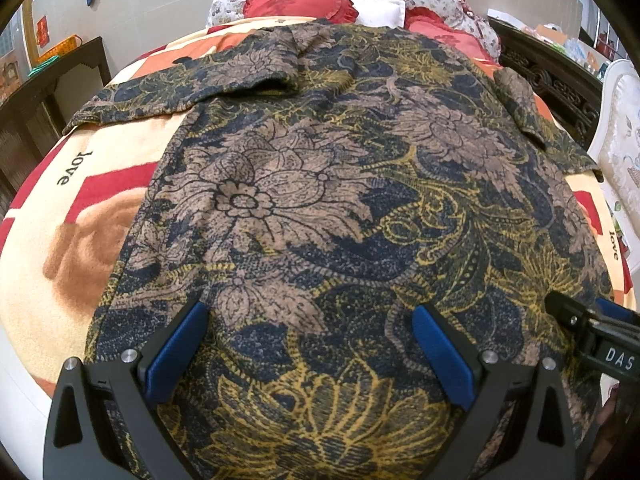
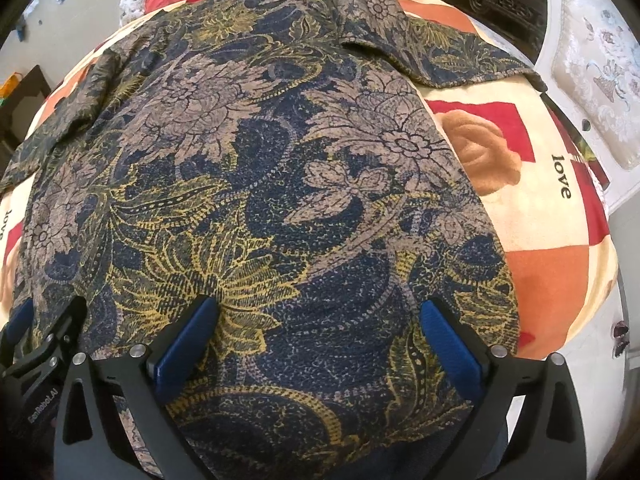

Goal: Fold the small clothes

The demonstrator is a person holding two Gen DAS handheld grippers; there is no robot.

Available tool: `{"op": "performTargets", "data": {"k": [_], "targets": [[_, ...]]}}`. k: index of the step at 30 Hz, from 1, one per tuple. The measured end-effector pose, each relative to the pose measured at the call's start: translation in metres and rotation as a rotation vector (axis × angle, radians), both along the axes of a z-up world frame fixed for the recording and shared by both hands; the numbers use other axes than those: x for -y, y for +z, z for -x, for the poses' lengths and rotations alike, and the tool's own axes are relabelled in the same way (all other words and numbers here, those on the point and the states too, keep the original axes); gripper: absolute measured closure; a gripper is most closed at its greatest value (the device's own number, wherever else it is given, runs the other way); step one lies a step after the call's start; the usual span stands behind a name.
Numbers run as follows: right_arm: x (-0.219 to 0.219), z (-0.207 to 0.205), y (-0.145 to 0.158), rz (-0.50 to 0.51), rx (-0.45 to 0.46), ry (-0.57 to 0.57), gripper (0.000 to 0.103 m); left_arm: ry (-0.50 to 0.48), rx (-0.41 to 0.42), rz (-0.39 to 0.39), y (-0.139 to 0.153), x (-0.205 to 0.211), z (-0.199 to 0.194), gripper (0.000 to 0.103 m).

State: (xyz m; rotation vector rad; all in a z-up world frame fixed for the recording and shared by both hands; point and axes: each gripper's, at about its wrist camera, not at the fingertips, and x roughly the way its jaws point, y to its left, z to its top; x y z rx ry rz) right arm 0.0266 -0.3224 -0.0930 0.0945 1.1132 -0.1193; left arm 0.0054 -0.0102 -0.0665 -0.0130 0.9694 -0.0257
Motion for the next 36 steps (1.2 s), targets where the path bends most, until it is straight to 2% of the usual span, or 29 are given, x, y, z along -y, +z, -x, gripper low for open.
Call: {"op": "performTargets", "data": {"k": [8, 15, 17, 19, 23, 27, 31, 33, 36], "targets": [[-0.001, 0.0, 0.001, 0.006, 0.011, 0.0, 0.0, 0.0, -0.018, -0.025, -0.002, 0.003, -0.001, 0.0], [-0.002, 0.006, 0.0, 0.013, 0.042, 0.014, 0.0, -0.007, -0.023, 0.006, 0.0, 0.001, -0.004, 0.0], [-0.002, 0.007, 0.001, 0.016, 0.044, 0.008, 0.0, -0.014, -0.025, 0.012, 0.009, -0.001, -0.003, 0.0], [0.0, 0.007, 0.004, 0.002, 0.035, -0.006, 0.0, -0.026, 0.009, -0.008, 0.022, -0.002, -0.002, 0.0], [-0.003, 0.004, 0.021, 0.016, 0.038, 0.006, 0.009, -0.036, 0.086, -0.058, 0.053, -0.008, -0.014, 0.0], [-0.018, -0.012, 0.054, 0.065, 0.15, 0.074, 0.009, -0.015, 0.101, -0.059, 0.067, -0.021, -0.044, 0.0], [-0.024, -0.047, 0.082, 0.06, 0.26, 0.091, 0.009, 0.039, 0.089, -0.05, 0.068, -0.048, -0.074, 0.0], [-0.027, -0.07, 0.084, 0.083, 0.301, 0.089, 0.009, 0.059, 0.077, -0.062, 0.065, -0.061, -0.085, 0.0], [-0.033, -0.108, 0.072, 0.113, 0.332, 0.103, 0.009, 0.094, 0.067, -0.078, 0.06, -0.093, -0.105, 0.0]]}}
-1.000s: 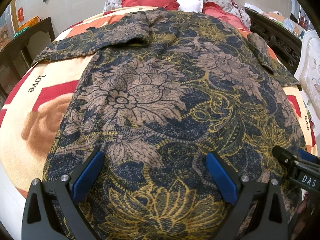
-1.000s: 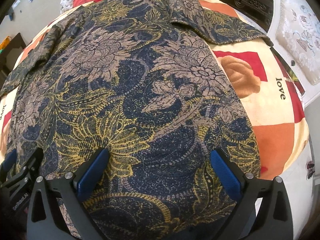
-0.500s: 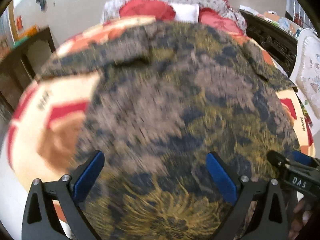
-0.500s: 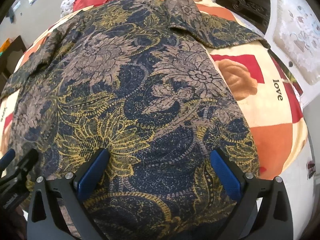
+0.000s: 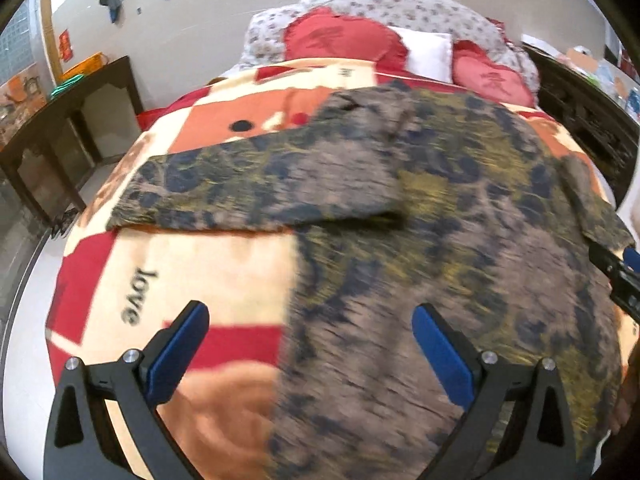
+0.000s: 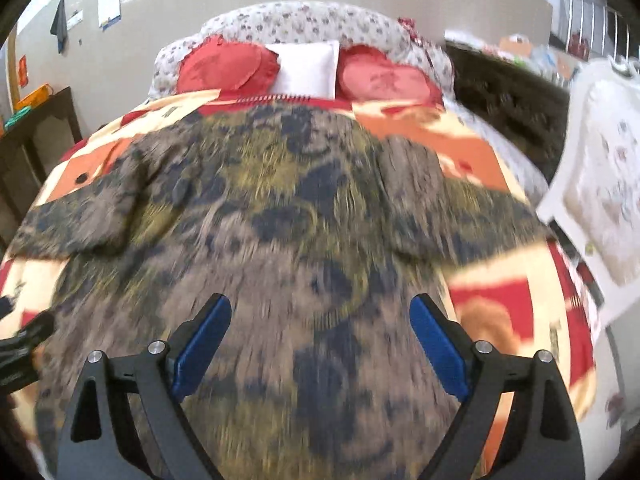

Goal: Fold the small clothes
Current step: 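Grasp the shirt's side edge with the left tool and lift it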

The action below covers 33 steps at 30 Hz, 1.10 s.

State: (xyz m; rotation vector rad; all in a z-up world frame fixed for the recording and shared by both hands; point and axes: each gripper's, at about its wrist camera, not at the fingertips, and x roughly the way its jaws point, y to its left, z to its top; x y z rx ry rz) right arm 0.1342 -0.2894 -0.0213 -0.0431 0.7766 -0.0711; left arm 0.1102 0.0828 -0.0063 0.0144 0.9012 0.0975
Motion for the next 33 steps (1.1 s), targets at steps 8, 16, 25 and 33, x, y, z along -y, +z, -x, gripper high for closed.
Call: {"op": "performTargets", "data": {"k": [8, 16, 25, 33], "targets": [[-0.009, -0.049, -0.068, -0.072, -0.115, 0.046, 0.008, 0.17, -0.026, 0.203, 0.015, -0.156, -0.043, 0.0], [-0.019, -0.049, -0.069, -0.022, -0.097, 0.032, 0.006, 0.331, -0.048, 0.907, -0.014, -0.265, -0.051, 0.001], [-0.018, -0.049, -0.069, -0.029, -0.097, 0.033, 0.006, 0.312, -0.036, 0.983, -0.038, -0.266, -0.075, 0.001], [-0.017, -0.05, -0.07, -0.029, -0.098, 0.032, 0.006, 0.26, -0.005, 0.987, -0.036, -0.269, -0.106, 0.02]]}}
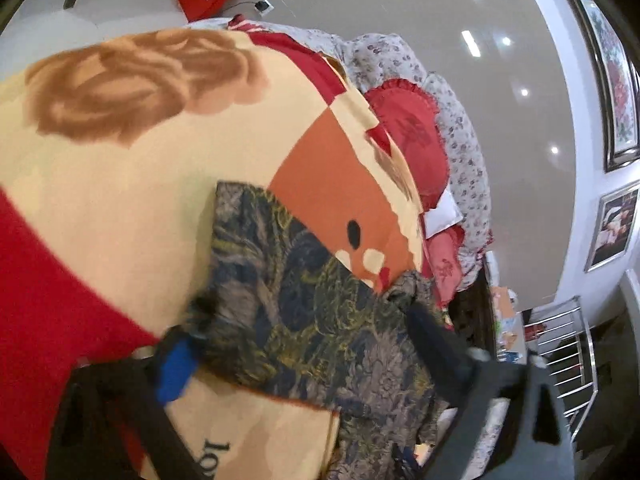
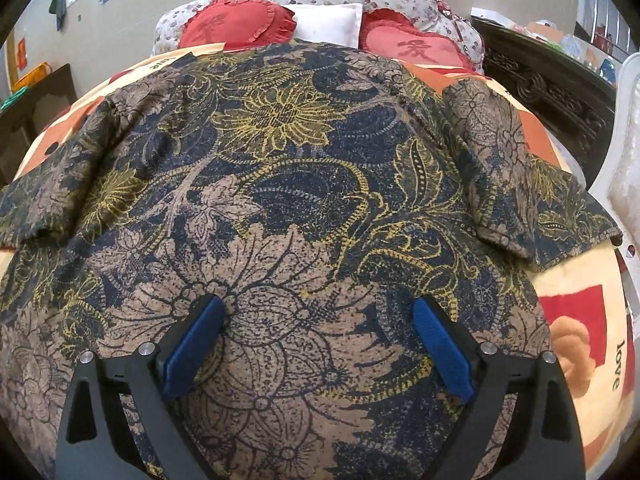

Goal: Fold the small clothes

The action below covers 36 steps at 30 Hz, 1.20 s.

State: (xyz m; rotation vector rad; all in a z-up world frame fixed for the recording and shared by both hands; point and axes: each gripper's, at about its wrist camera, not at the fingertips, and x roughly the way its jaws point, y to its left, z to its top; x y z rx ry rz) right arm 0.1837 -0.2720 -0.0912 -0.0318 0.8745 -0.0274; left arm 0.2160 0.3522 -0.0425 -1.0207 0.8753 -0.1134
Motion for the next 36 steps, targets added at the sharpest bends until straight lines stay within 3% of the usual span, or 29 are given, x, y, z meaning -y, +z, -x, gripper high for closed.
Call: {"op": "performTargets", "data": {"k": [1, 2, 6, 7, 8, 10, 15, 19, 23, 26, 29, 31, 36], "targets": [[0.0, 0.0, 0.0, 0.0, 0.0, 0.0, 0.006, -0.001, -0.018, -0.021, 0.0, 0.0, -0.003, 0.034], [0.0, 0.0, 0.0, -0.001, 0.0, 0.0, 0.006, 0.005, -0.043, -0.044, -0.002, 0.0, -0.004, 0.041], [0.0, 0.0, 0.0, 0.0, 0.0, 0.0, 0.006, 0.023, -0.103, -0.132, -0.003, 0.006, -0.009, 0.055], [0.0, 0.0, 0.0, 0.0, 0.0, 0.0, 0.006, 0.024, -0.12, -0.178, 0.0, 0.01, -0.01, 0.072], [0.0, 0.001, 0.0, 0.0, -0.001, 0.0, 0.006, 0.027, -0.145, -0.23, 0.002, 0.012, -0.01, 0.098], [0.0, 0.001, 0.0, -0.002, 0.0, 0.0, 0.006, 0.048, -0.157, -0.288, 0.014, 0.011, -0.005, 0.097], [0.0, -0.001, 0.0, -0.003, -0.001, 0.001, 0.006, 0.268, -0.004, -0.442, 0.091, -0.029, 0.032, 0.097], [-0.001, 0.0, 0.0, -0.001, -0.001, 0.0, 0.006, 0.356, 0.058, -0.534, 0.135, -0.058, 0.047, 0.097], [0.0, 0.0, 0.0, 0.0, -0.001, 0.0, 0.006, 0.258, 0.085, -0.546, 0.142, -0.041, 0.035, 0.097], [0.0, 0.0, 0.001, -0.006, 0.001, 0.0, 0.006, 0.101, 0.157, -0.49, 0.141, 0.02, 0.012, 0.097], [0.001, 0.0, 0.001, -0.01, 0.0, 0.0, 0.006, -0.069, 0.218, -0.418, 0.132, 0.101, -0.019, 0.097], [0.003, 0.0, 0.001, -0.02, 0.002, 0.0, 0.006, -0.215, 0.246, -0.38, 0.117, 0.181, -0.041, 0.097], [0.005, 0.002, 0.0, -0.038, 0.004, 0.002, 0.006, -0.45, 0.218, -0.326, 0.062, 0.328, -0.067, 0.097]]}}
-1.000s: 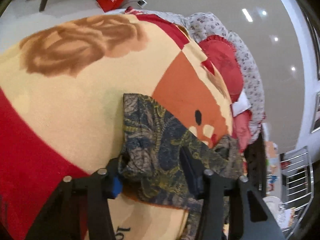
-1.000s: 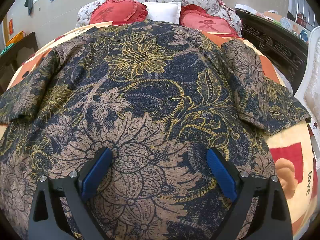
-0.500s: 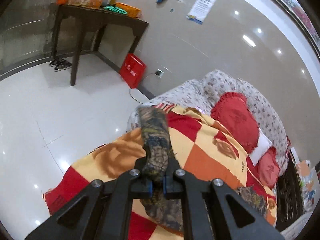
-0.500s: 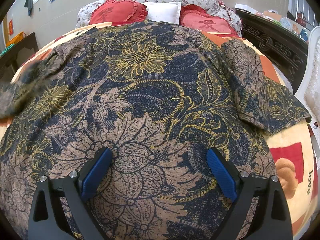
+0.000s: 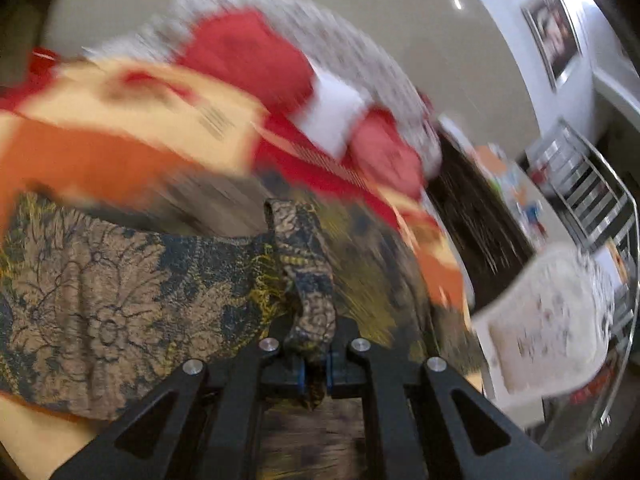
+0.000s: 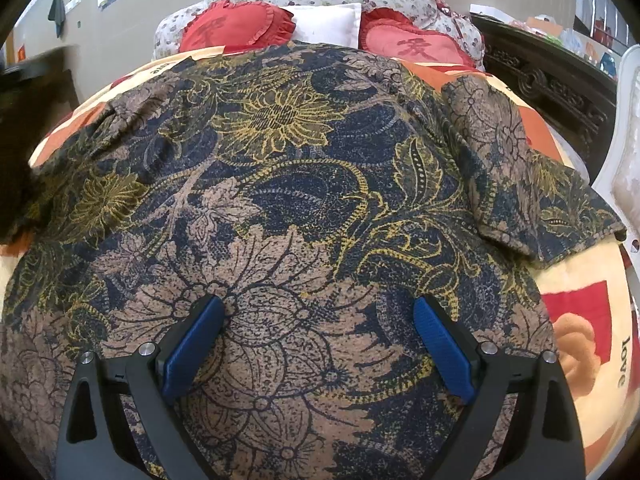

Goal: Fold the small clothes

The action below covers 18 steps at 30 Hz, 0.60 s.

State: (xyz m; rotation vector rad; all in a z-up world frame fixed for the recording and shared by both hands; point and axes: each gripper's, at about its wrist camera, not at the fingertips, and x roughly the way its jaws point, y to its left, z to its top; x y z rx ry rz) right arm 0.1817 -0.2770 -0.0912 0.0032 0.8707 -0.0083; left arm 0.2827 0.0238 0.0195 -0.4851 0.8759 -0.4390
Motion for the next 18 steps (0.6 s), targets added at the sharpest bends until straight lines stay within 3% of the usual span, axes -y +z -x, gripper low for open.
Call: {"op": "performTargets", "data": {"k": [3, 6, 9, 13, 15, 18], "targets": [[0.001, 0.0, 0.0, -0.011, 0.002, 0.002, 0.006, -0.12, -0.042, -0.011, -0.035, 0.066, -0.003, 0.097], [0.002, -0.001, 0.001, -0.022, 0.001, 0.005, 0.005, -0.152, -0.108, -0.094, -0.061, 0.086, -0.001, 0.081], [0.004, -0.001, 0.002, -0.03, -0.003, 0.007, 0.005, -0.147, -0.115, -0.138, -0.064, 0.077, 0.014, 0.068], [0.01, 0.004, 0.01, -0.082, -0.018, 0.033, 0.007, -0.118, -0.05, -0.17, -0.049, 0.044, 0.06, 0.036], [0.013, 0.007, 0.02, -0.145, 0.0, 0.073, 0.016, -0.089, -0.031, -0.187, -0.048, 0.023, 0.077, 0.033], [0.018, 0.007, 0.038, -0.203, 0.052, 0.11, 0.02, -0.004, -0.021, -0.326, -0.064, -0.002, 0.101, 0.033]]}}
